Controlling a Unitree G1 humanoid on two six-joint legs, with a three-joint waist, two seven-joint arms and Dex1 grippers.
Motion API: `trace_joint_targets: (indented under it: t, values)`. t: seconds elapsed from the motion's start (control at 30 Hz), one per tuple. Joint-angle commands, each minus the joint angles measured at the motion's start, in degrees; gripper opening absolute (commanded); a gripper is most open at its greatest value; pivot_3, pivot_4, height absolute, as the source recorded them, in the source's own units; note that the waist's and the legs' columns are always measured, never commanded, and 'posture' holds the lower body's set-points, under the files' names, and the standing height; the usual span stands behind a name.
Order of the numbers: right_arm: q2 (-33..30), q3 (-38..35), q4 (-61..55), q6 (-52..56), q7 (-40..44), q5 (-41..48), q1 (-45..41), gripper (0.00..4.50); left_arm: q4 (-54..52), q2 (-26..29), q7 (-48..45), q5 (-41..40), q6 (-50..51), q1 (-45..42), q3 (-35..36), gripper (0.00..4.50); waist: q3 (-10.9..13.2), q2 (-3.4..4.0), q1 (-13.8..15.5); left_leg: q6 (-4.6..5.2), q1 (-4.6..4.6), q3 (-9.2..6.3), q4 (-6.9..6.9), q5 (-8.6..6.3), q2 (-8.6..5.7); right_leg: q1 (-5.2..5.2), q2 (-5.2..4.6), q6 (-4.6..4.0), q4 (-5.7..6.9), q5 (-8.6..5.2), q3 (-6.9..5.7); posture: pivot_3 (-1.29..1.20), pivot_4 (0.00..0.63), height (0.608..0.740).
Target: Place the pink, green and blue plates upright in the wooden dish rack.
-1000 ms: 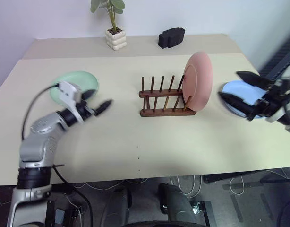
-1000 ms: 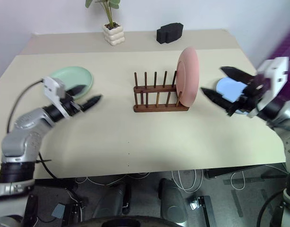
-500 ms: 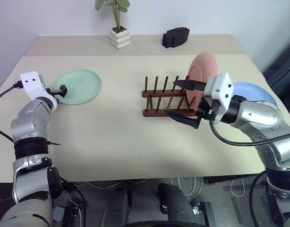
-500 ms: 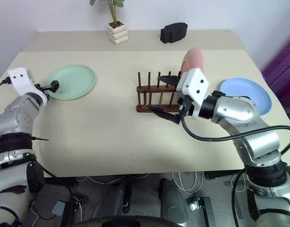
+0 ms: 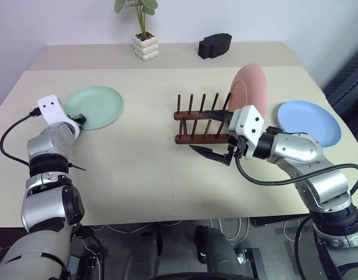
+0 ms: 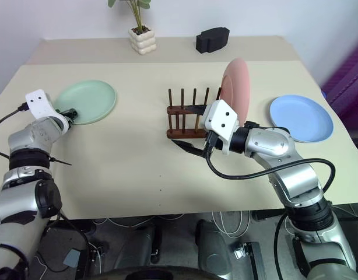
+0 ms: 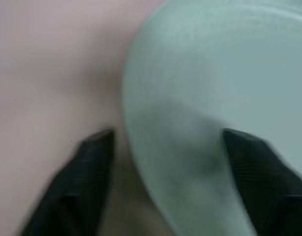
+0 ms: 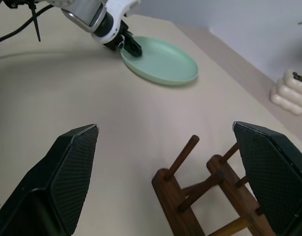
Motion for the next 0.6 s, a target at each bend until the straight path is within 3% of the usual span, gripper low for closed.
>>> trace_joint_targets:
  t: [0.03, 0.13, 0.3, 0.6]
  values:
    - [0.68, -0.35, -1.84, -1.02, -0.4, -0.71, 0.3, 4.5, -0.48, -0.21, 1.35, -0.52, -1.75, -1.33, 1.45, 1.67, 0.0, 0.0, 0.01, 0.0, 0.0, 0.0, 0.0, 0.0, 0.0, 0.0, 0.0, 0.0, 0.0, 0.0, 0.0, 0.0, 0.15, 0.74]
    - [1.06, -0.29, -1.93, -1.09, -0.33, -1.24, 0.61, 4.5, -0.36, -0.37, 1.46, -0.47, -2.38, -1.29, 1.62, 0.11, -0.01, -0.02, 0.16, -0.01, 0.0, 0.0, 0.01, 0.0, 0.0, 0.01, -0.01, 0.0, 0.0, 0.0, 0.0, 0.0, 0.15, 0.74]
    - [1.34, -0.19, -1.5, -1.59, -0.29, -2.56, 0.59, 4.5, -1.94, -1.04, 1.11, -1.0, -6.54, -1.19, 2.64, 0.04, -0.01, -0.02, 0.16, -0.01, 0.1, 0.01, 0.01, 0.01, -0.03, 0.09, -0.04, 0.0, 0.01, 0.0, 0.0, 0.0, 0.15, 0.74]
    - [2.36, 3.9, 3.83, -7.53, -3.96, -14.39, -4.78, 4.5, -28.94, -7.16, -9.78, -1.64, -17.27, 1.88, -4.41, 0.04, -0.01, -0.03, 0.16, -0.07, 0.01, 0.02, 0.03, 0.04, -0.04, 0.07, -0.05, 0.0, -0.04, 0.02, 0.01, 0.0, 0.15, 0.74]
